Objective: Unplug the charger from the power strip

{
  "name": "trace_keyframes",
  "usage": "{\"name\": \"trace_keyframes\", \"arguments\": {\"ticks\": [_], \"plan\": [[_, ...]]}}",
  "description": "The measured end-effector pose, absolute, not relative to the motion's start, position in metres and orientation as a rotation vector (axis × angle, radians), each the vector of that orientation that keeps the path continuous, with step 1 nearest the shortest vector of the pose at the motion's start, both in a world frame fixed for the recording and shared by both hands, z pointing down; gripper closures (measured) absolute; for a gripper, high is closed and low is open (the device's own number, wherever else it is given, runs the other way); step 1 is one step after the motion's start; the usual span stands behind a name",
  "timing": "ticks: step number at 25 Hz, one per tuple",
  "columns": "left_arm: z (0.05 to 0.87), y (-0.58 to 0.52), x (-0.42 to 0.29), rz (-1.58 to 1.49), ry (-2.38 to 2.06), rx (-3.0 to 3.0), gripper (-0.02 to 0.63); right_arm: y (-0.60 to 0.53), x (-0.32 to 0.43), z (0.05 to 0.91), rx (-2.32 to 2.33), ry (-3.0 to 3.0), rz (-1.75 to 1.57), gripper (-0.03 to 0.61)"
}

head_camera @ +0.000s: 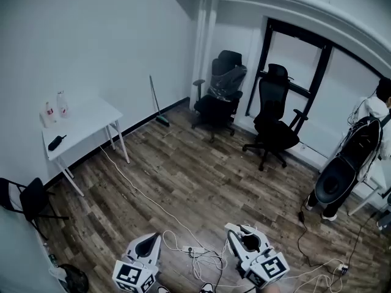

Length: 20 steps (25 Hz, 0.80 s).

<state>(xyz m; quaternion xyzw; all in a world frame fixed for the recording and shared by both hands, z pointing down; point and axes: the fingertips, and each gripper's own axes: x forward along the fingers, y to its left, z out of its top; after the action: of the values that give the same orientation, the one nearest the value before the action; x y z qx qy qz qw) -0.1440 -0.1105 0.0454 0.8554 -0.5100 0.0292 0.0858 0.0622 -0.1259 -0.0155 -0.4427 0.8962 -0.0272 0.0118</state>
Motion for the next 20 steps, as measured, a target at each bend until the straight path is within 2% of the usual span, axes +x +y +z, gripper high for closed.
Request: {"name": "trace_keyframes", "arguments": {"ticks": [20], "plan": [[0.003,-0.122,-0.157,0.03,-1.562,2.609,0.595,-0.128,0.056,-0.036,-1.419,2.787,-0.072,0.471]]}}
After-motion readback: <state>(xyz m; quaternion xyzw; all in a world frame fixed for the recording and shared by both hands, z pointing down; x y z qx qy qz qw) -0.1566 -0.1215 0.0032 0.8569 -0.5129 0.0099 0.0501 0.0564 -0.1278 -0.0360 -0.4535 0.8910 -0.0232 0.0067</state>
